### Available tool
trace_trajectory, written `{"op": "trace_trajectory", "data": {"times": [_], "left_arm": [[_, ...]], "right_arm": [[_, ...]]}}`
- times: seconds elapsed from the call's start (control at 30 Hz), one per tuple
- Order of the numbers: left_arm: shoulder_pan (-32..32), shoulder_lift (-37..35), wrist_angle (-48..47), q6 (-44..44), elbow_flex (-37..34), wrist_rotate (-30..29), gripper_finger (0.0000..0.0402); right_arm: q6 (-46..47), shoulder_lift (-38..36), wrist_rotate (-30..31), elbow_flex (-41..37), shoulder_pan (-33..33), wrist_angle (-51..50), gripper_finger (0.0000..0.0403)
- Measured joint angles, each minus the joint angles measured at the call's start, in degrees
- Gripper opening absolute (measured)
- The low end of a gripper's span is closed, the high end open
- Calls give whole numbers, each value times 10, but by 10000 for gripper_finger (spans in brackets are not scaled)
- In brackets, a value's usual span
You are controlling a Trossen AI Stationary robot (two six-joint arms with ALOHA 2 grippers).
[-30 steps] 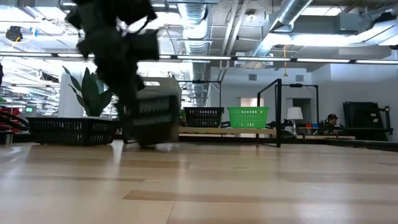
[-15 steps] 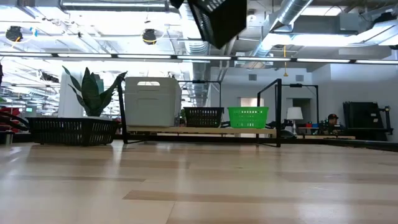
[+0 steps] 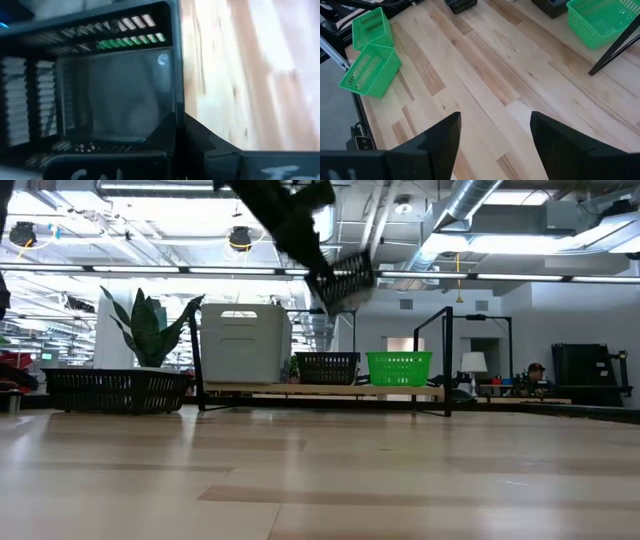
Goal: Stack baskets on shelf by color
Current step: Stack the right black bin on top of the black bin on the shelf
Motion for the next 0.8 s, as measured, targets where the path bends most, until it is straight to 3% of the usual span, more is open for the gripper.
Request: {"op": "trace_trajectory", "data": {"times": [0.47, 0.8], "left_arm": [[63, 36, -57, 43, 0, -3, 0], [68, 73, -58, 75, 5, -6, 0]], "right_arm": [[3, 0, 0, 0, 0, -1, 264], [23, 0, 1, 0, 0, -1, 264]]}}
